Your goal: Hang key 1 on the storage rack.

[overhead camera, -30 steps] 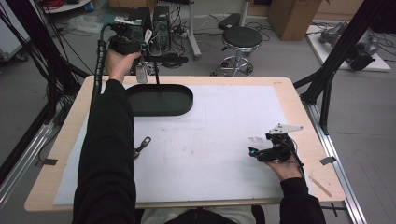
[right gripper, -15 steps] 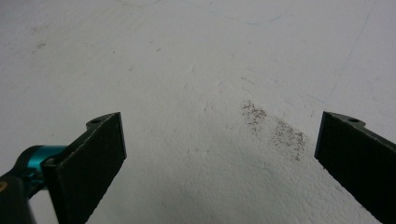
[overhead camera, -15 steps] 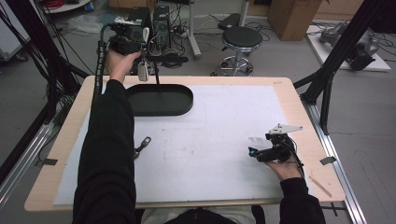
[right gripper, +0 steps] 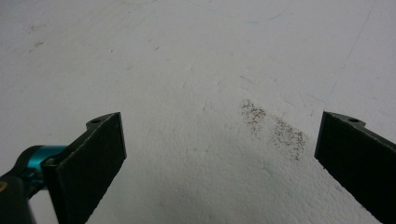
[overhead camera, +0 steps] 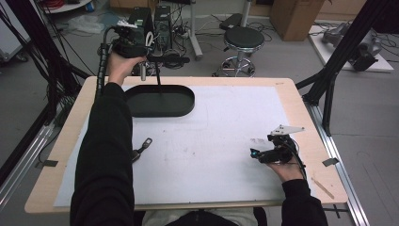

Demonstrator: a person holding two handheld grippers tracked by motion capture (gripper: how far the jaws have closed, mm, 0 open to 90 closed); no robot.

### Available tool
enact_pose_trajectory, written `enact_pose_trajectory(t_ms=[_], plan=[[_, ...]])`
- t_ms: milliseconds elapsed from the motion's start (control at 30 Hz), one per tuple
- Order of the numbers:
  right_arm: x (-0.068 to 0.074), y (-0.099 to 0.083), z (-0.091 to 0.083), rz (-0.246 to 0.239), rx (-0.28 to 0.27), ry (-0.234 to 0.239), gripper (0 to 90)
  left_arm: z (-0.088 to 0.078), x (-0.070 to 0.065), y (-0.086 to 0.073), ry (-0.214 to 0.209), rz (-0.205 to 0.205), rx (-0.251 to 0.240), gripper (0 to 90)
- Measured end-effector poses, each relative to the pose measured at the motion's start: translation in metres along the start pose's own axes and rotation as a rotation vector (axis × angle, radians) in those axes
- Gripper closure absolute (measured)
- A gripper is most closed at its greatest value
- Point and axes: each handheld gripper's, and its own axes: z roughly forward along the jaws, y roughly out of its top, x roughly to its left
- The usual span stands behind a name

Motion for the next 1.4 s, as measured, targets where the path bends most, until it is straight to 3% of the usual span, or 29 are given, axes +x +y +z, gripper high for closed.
enact_pose_trajectory(t_ms=[67,200,367,633,900,1400], plan=[[0.000,0.000,0.000,-0.002,0.001,-0.002,1.0,-0.004,0.000,0.000,-0.005,0.017,0.016,38.4],[0.000,0.000,0.001,0.000,-0.001,0.001,1.1,-0.011,0.000,-0.003,-0.036,0.035,0.019,21.1],[0.000,0.001,0.001,-0.002,0.002,0.003,1.1,-0.020,0.001,-0.008,-0.079,0.025,0.035,11.1],[0.001,0.003,0.003,-0.006,0.000,0.006,1.1,-0.032,-0.006,-0.012,-0.095,0.054,0.086,10.6],[0.001,0.003,0.002,-0.005,-0.003,0.008,1.0,-0.049,-0.015,-0.011,-0.101,0.076,0.069,10.6],[0.000,0.003,0.004,-0.006,-0.001,0.007,1.0,-0.067,-0.022,-0.042,-0.111,0.092,0.093,10.6]])
